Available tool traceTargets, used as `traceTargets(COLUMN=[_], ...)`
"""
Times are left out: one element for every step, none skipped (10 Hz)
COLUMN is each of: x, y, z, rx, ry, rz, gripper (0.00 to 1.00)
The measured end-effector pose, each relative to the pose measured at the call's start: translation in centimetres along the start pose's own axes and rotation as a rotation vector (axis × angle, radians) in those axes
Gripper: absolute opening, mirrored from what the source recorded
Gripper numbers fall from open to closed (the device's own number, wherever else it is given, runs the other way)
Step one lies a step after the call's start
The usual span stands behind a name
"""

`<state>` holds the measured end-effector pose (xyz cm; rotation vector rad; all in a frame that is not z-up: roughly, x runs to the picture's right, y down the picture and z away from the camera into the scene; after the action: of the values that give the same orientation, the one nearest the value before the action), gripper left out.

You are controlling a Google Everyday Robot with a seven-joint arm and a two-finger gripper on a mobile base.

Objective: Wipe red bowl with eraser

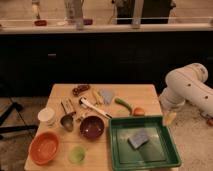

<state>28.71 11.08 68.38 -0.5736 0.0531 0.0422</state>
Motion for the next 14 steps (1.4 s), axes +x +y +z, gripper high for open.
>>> traceTargets(x=[-0.8, -2.0, -3.5, -5.7, -8.3, -9.7, -10.4, -10.6, -10.5, -10.5, -10.5, -10.6, -10.6, -11.2], y=[-0.6, -1.5, -2.3, -3.2, -4.2, -4.7, -4.9, -4.9, -4.9, -4.8, -4.8, -4.8, -4.8, -4.8], z=[0.0, 0.0, 0.1, 0.2, 0.4, 0.4, 0.5, 0.5, 0.5, 0.5, 0.5, 0.6, 0.7, 1.0], rx=[0.004, 0.011, 0.014, 0.020, 0.032, 0.039, 0.041, 0.040, 0.039, 0.039, 0.039, 0.038, 0.035, 0.035], ry=[0.013, 0.026, 0.040, 0.056, 0.067, 0.076, 0.081, 0.083, 0.083, 0.084, 0.084, 0.084, 0.080, 0.054], rz=[-0.005, -0.007, -0.005, 0.000, 0.004, 0.011, 0.015, 0.015, 0.015, 0.015, 0.015, 0.016, 0.024, 0.040], gripper=[0.80, 0.80, 0.80, 0.80, 0.80, 0.80, 0.80, 0.80, 0.80, 0.80, 0.80, 0.80, 0.80, 0.80])
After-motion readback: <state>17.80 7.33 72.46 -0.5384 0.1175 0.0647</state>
